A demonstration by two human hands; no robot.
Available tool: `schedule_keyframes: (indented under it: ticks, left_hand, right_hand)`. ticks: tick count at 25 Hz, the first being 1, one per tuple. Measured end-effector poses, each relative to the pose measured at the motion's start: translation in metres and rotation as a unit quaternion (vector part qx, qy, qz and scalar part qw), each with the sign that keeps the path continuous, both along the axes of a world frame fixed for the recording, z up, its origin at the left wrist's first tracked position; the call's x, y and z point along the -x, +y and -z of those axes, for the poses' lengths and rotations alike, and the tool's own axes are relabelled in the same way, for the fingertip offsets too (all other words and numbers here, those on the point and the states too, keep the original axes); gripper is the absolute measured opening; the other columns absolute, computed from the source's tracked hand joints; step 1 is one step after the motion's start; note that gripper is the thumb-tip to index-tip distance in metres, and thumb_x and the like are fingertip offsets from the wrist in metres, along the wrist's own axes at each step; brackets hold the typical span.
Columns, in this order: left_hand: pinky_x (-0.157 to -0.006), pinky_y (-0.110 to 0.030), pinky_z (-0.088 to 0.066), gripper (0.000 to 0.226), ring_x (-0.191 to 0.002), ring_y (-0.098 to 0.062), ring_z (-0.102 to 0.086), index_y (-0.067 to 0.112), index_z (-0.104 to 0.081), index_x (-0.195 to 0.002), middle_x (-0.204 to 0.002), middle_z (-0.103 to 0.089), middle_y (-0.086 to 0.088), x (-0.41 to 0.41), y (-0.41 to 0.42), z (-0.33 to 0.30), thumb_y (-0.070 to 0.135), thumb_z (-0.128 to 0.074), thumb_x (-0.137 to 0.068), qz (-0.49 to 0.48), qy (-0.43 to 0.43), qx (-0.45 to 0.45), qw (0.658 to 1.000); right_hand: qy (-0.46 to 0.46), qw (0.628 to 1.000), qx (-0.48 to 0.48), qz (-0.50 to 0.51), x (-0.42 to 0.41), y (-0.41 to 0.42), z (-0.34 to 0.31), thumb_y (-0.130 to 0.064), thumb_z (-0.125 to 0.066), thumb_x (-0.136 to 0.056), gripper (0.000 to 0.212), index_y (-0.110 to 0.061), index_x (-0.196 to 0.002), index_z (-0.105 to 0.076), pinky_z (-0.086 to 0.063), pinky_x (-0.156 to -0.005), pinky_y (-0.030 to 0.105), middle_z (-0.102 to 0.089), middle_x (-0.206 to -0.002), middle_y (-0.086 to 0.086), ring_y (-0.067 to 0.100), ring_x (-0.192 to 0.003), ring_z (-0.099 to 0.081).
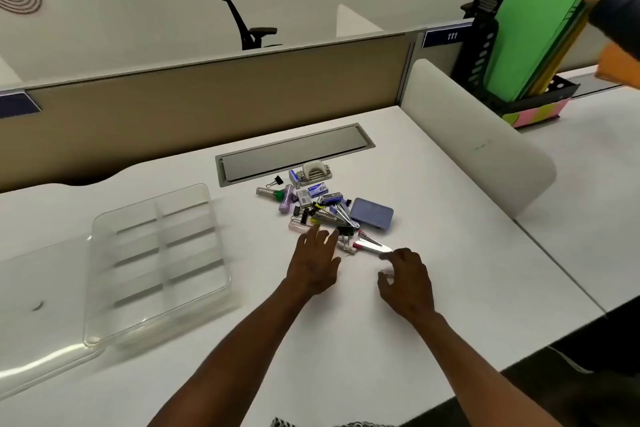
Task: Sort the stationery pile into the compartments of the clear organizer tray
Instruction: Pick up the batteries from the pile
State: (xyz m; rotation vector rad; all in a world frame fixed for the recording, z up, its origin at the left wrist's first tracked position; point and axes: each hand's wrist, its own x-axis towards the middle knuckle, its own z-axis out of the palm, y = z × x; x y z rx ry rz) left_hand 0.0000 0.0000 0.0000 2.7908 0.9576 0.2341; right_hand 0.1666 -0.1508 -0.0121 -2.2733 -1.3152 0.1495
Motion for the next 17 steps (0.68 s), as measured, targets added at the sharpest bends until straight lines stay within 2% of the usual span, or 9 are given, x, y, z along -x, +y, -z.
schedule_keyframes:
  ticks: [2, 6, 9, 12, 15, 17]
  left_hand:
    - [-0.102, -0.05, -0.043, 0.058, -0.136, -0.038, -0.04, 0.011, -0.045, -0.142, -0.134, -0.055, -0.012, -0.005, -0.003, 0.005, 0.025, -0.057, -0.087, 0.009, -0.001, 0.014, 1.0]
    - [-0.104, -0.044, -0.038, 0.062, -0.139, -0.034, -0.031, 0.015, -0.032, -0.15, -0.152, -0.036, -0.011, -0.014, -0.008, 0.008, 0.014, -0.052, -0.091, 0.003, 0.045, 0.04, 0.998]
    - [-0.098, -0.041, -0.043, 0.063, -0.131, -0.033, -0.04, 0.014, -0.034, -0.149, -0.147, -0.04, -0.012, -0.017, -0.012, 0.009, 0.015, -0.056, -0.09, -0.026, 0.036, 0.051, 0.998]
    - [-0.1, -0.041, -0.042, 0.064, -0.13, -0.033, -0.039, 0.008, -0.027, -0.15, -0.144, -0.04, -0.015, -0.02, -0.017, 0.009, 0.021, -0.053, -0.094, -0.069, 0.054, 0.073, 0.994]
    - [-0.103, -0.039, -0.041, 0.062, -0.131, -0.03, -0.038, 0.011, -0.028, -0.15, -0.148, -0.033, -0.013, -0.019, -0.016, 0.007, 0.028, -0.052, -0.095, -0.107, 0.045, 0.105, 0.988]
    - [-0.101, -0.039, -0.042, 0.056, -0.129, -0.029, -0.04, 0.015, -0.036, -0.145, -0.15, -0.031, -0.012, -0.017, -0.015, 0.007, 0.029, -0.054, -0.094, -0.115, 0.024, 0.117, 0.986]
  right_hand:
    - [-0.019, 1.0, 0.001, -0.002, 0.0, -0.001, 0.004, -0.017, -0.071, -0.073, 0.025, -0.019, -0.098, -0.071, -0.052, -0.075, 0.037, -0.063, -0.099, 0.001, 0.028, -0.094, -0.059]
    - [0.012, 1.0, 0.019, 0.009, 0.0, 0.002, 0.013, -0.016, -0.07, -0.081, 0.015, -0.018, -0.096, -0.074, -0.05, -0.077, 0.036, -0.066, -0.097, 0.001, 0.028, -0.094, -0.06]
    - [0.081, 0.996, -0.017, 0.04, 0.004, 0.01, 0.012, -0.019, -0.071, -0.084, 0.016, -0.02, -0.1, -0.074, -0.046, -0.076, 0.028, -0.068, -0.098, -0.001, 0.022, -0.091, -0.063]
    - [0.153, 0.984, -0.051, 0.076, 0.017, 0.028, -0.002, -0.019, -0.068, -0.088, 0.02, -0.02, -0.107, -0.072, -0.04, -0.073, 0.024, -0.066, -0.095, 0.0, 0.02, -0.084, -0.066]
    - [0.173, 0.983, -0.031, 0.061, 0.026, 0.05, -0.004, -0.009, -0.059, -0.088, 0.033, -0.027, -0.113, -0.07, -0.046, -0.081, 0.029, -0.063, -0.103, 0.001, 0.021, -0.094, -0.063]
    - [0.178, 0.982, -0.03, 0.061, 0.032, 0.058, -0.002, -0.007, -0.054, -0.087, 0.037, -0.027, -0.115, -0.067, -0.049, -0.088, 0.035, -0.062, -0.113, 0.003, 0.023, -0.103, -0.061]
